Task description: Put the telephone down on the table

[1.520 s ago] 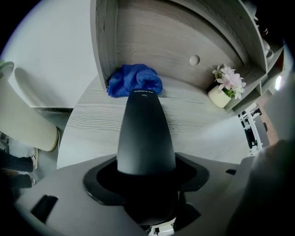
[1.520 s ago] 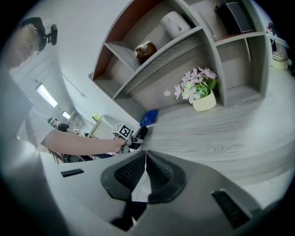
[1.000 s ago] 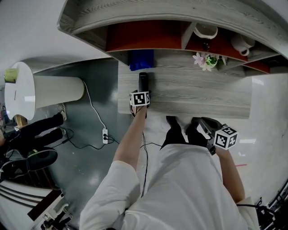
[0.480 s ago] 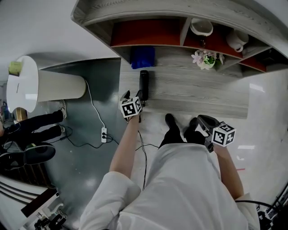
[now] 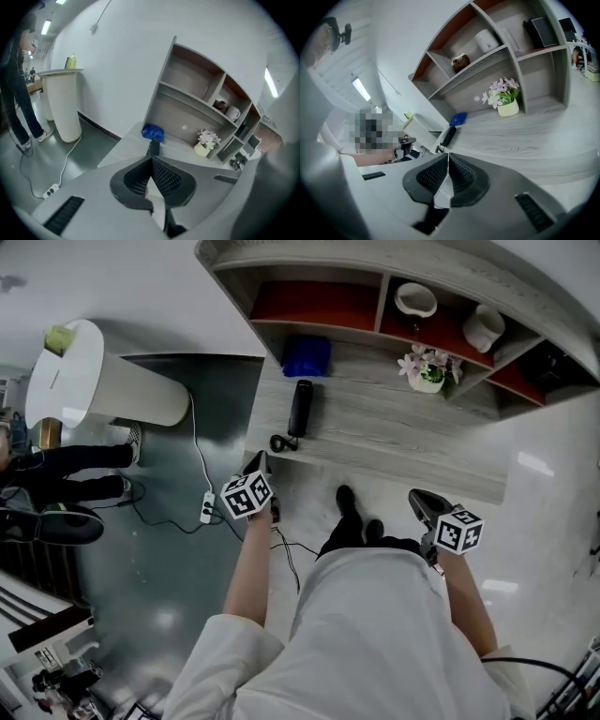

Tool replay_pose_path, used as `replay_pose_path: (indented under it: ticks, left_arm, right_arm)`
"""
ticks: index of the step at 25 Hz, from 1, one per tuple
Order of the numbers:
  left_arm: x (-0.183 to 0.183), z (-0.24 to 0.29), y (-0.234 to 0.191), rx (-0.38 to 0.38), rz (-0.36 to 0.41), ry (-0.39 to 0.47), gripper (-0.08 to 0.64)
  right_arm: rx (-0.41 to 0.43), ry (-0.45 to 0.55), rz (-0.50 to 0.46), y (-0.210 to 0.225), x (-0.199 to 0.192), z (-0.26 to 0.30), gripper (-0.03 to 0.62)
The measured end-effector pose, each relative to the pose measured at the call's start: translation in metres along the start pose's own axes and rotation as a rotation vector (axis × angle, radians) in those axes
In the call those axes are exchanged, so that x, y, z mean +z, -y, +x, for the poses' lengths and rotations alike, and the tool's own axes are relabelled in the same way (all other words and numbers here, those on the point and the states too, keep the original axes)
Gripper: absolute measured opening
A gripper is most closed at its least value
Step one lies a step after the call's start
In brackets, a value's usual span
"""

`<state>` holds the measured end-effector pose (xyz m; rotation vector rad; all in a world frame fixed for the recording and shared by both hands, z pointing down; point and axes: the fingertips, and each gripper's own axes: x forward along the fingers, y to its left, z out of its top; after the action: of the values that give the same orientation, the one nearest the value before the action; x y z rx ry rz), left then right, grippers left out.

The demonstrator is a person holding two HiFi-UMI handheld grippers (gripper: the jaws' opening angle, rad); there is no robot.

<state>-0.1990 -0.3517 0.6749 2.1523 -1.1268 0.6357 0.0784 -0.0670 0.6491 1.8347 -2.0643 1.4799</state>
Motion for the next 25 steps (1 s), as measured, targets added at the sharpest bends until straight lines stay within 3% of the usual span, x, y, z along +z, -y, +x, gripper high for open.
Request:
replay_pose_path:
  ticks: [6, 14, 19, 25]
  left_arm:
    - [-0.061, -0.074, 0.044, -0.112, -0.062, -0.026, 0.009]
    - [-0.129, -0.138, 0.11, -0.209, -0.045, -0.04, 0.009]
    - [-0.147, -0.164, 0.125, -0.227, -0.015, -0.048, 0.009]
    - [-0.135, -0.193, 0.129, -0.264, 0.017, -0.018, 0.009]
  right_arm:
    - [0.014, 0.009, -0.025, 0.006, -0.026, -0.045, 0.018]
    - [0.029, 0.04, -0.041, 0.02, -0.066, -0.097, 0.018]
    - [0.051, 0.04, -0.066, 0.01, -0.074, -0.105, 0.018]
    - [0.094, 0.076, -0.112, -0.019, -0.067, -0.106, 0.018]
